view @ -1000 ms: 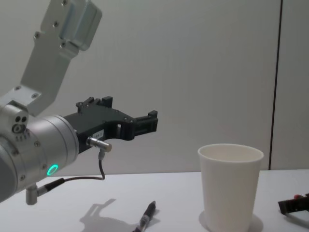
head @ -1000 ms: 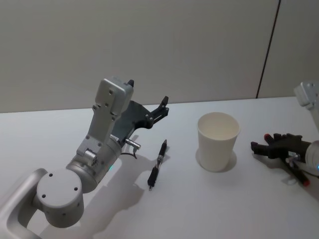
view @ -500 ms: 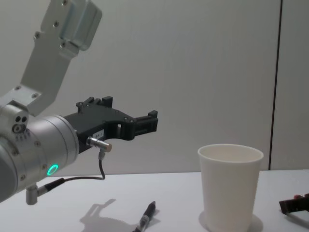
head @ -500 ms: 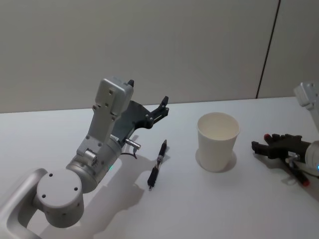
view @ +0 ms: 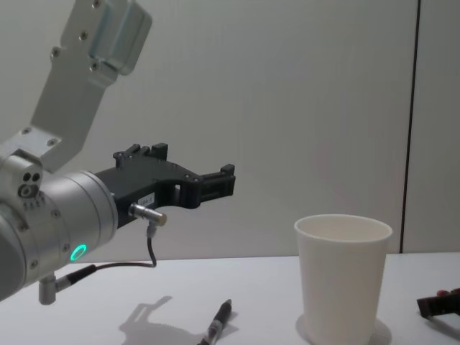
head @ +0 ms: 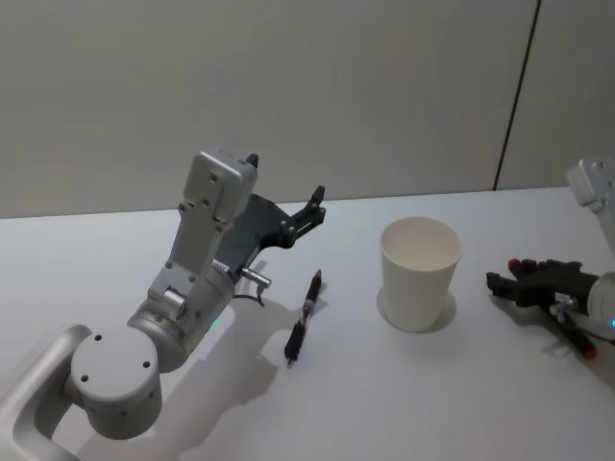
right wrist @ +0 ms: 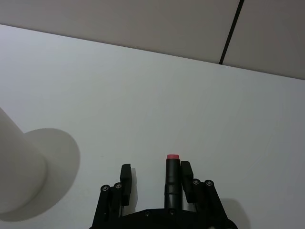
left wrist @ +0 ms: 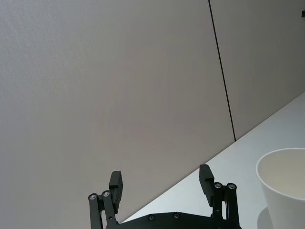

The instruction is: Place the pen into the pen holder.

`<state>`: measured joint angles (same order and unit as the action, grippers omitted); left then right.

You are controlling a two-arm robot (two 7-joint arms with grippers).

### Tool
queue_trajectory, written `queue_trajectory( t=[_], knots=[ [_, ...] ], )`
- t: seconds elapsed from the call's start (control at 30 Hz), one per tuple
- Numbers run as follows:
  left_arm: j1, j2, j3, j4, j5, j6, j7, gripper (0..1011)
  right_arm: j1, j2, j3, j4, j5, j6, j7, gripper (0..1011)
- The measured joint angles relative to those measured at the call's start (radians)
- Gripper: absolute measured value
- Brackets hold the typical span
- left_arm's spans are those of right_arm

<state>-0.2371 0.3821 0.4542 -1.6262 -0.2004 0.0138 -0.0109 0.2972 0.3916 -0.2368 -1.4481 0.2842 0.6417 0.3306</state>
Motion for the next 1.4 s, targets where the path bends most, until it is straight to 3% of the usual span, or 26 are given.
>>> queue_trajectory(
  t=[1.4],
  knots=[
    [0.000, 0.000, 0.000, 0.000, 0.000, 0.000, 0.000, 1001, 0.000, 0.000, -0.001, 0.001, 0.000, 0.001, 0.000, 352]
  ],
)
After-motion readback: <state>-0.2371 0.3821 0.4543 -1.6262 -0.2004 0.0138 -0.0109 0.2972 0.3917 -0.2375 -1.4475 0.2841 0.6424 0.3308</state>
